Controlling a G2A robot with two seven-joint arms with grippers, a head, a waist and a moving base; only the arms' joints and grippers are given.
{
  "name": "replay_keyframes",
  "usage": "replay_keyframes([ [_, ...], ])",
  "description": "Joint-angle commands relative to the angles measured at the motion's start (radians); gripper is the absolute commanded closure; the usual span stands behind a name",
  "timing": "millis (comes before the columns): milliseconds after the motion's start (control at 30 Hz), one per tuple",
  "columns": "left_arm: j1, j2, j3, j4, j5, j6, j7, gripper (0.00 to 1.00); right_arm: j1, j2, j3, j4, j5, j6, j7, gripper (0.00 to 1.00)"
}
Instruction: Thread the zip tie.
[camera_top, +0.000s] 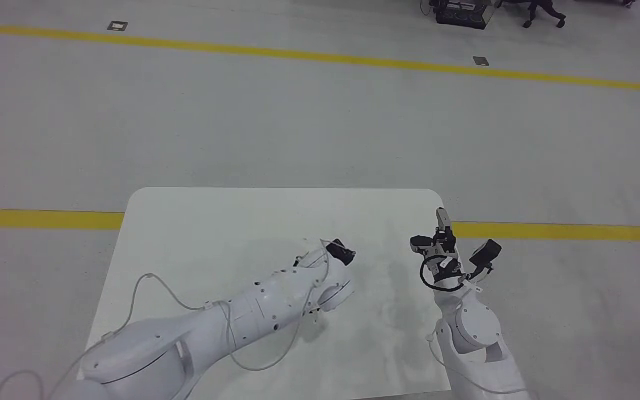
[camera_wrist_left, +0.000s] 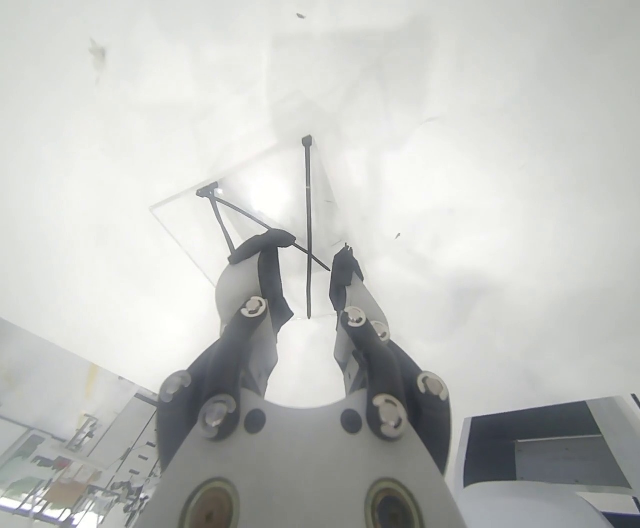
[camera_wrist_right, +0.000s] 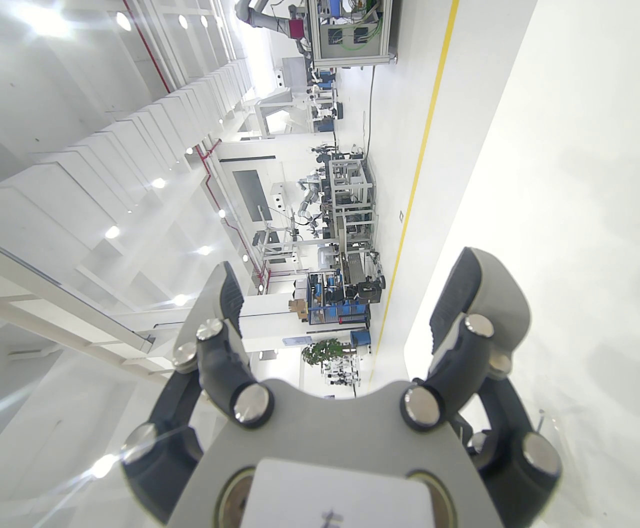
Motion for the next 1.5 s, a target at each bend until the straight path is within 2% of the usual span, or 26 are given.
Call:
replay_keyframes([
  [0, 0.001, -0.006, 0.001, 0.012, 0.003, 0.0, 0.003, 0.8, 0.0, 0.0, 0.0, 0.0, 0.0, 0.0, 0.0, 0.0],
  [333, 0.003, -0.032, 0.005, 0.057, 0.022, 0.004, 0.009, 0.84, 0.0, 0.0, 0.0, 0.0, 0.0, 0.0, 0.0, 0.0],
  [700, 0.006, -0.05, -0.002, 0.086, 0.041, 0.009, 0.019, 0.85, 0.0, 0.0, 0.0, 0.0, 0.0, 0.0, 0.0, 0.0],
  [1000, 0.011, -0.061, -0.012, 0.103, 0.049, 0.004, 0.026, 0.89, 0.0, 0.0, 0.0, 0.0, 0.0, 0.0, 0.0, 0.0],
  [1167, 0.012, -0.067, -0.017, 0.113, 0.056, 0.003, 0.029, 1.0, 0.0, 0.0, 0.0, 0.0, 0.0, 0.0, 0.0, 0.0],
  [1467, 0.015, -0.068, -0.031, 0.099, 0.083, 0.021, 0.028, 1.0, 0.0, 0.0, 0.0, 0.0, 0.0, 0.0, 0.0, 0.0],
])
